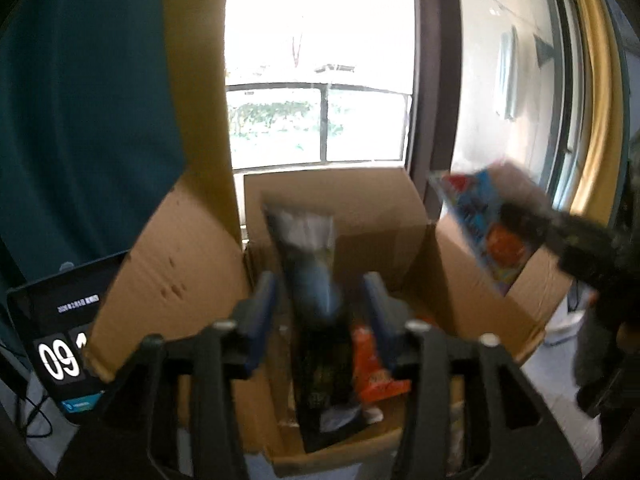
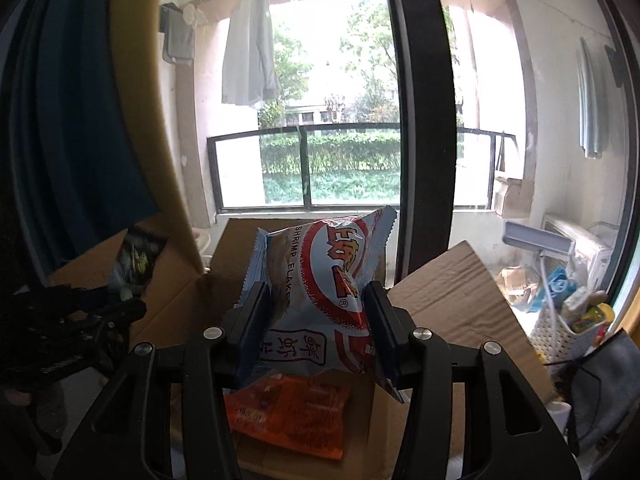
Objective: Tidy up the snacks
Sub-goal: 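Carry both bags over the cardboard box and release them inside, then move both tools back from the box to the snack pile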
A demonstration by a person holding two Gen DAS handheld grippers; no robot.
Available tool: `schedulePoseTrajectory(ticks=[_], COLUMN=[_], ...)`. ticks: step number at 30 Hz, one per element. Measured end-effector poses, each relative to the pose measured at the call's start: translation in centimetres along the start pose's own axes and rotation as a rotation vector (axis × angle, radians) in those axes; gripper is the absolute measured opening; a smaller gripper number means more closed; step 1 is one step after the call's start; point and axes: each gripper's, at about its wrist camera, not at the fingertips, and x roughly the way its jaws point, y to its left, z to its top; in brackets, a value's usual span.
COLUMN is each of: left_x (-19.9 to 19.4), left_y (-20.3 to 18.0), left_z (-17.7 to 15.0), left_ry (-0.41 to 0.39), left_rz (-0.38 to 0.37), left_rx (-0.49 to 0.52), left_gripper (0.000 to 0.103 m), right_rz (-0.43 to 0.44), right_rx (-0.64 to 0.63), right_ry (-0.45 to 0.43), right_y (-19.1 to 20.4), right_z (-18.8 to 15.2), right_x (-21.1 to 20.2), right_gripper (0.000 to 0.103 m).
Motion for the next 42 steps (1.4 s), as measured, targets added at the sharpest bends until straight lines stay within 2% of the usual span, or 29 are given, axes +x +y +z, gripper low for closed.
schedulePoseTrajectory(ticks=[3,4,6,7,14,29,42], left_x=[-0.2,-0.4,-0.9,-1.2,-3.4,-10.9,-13.0], left_y=[0.2,0.1,0.0,0.0,-0.5,-1.7,-3.0], left_z=[0.3,0.3,0.1,0.0,-0.9,-4.2,-8.8], left_ry=[-0.004,-0.012,-0.013,-0.014,-0.024,-0.049,0.007], left_rz=[-0.003,0.001,0.005,0.006,0.008,-0.013,-0.041], left_rx=[-0.01,-0.005,-0.003,-0.005,-0.022,-0.038,-0.062], left_gripper=[0.066,0.067,0.068,0.068,0.068,0.068,0.069], right_rz=[0.01,0.006,0.002,0.002,-0.015,-0.01,-0.007], right_rx=[0.029,0.037,0.05,0.053,0.043,0.035,0.057], right_ry=[0.041,0.044,0.043,0.044,0.048,0.016,0.038], right_y=[-0.3,-0.3,-0.3,-0.2,-0.6,-0.1,-0.6], right_z=[0.2,0.2,0.1,0.0,-0.8,-2.8,-6.1], right_x=[1.7,1.8,1.7,1.4,-0.8,-10.2,-15.1], right_gripper=[0.055,0.056,0.063,0.064,0.064,0.064,0.064])
